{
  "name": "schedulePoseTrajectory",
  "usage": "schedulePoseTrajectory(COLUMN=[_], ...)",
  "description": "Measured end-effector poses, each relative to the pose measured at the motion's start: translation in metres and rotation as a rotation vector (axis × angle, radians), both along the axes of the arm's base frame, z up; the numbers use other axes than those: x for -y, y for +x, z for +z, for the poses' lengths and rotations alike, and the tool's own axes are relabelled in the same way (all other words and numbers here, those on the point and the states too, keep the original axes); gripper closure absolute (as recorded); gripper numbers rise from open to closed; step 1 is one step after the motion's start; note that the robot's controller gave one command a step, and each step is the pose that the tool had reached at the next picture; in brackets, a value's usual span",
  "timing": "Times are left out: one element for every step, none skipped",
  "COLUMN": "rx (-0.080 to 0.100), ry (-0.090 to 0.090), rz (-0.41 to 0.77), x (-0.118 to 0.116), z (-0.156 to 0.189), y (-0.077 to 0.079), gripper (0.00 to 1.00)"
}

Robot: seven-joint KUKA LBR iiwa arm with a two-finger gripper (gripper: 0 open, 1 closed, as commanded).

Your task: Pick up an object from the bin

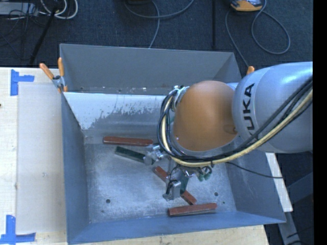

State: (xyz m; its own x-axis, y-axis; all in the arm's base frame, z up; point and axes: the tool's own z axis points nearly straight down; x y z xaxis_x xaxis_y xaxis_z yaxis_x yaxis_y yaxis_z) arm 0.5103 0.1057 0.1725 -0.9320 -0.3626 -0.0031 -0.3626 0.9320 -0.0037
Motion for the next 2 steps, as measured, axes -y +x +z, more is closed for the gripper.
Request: schedulePoseTrajectory(rx=[0.000,-0.005], ry=[0.001,0.004], rz=[-0.090,-0.042], x=[0.053,0.014], z=[-0.009,-0.088], y=[0.054,0.099], gripper=[0.00,0.00])
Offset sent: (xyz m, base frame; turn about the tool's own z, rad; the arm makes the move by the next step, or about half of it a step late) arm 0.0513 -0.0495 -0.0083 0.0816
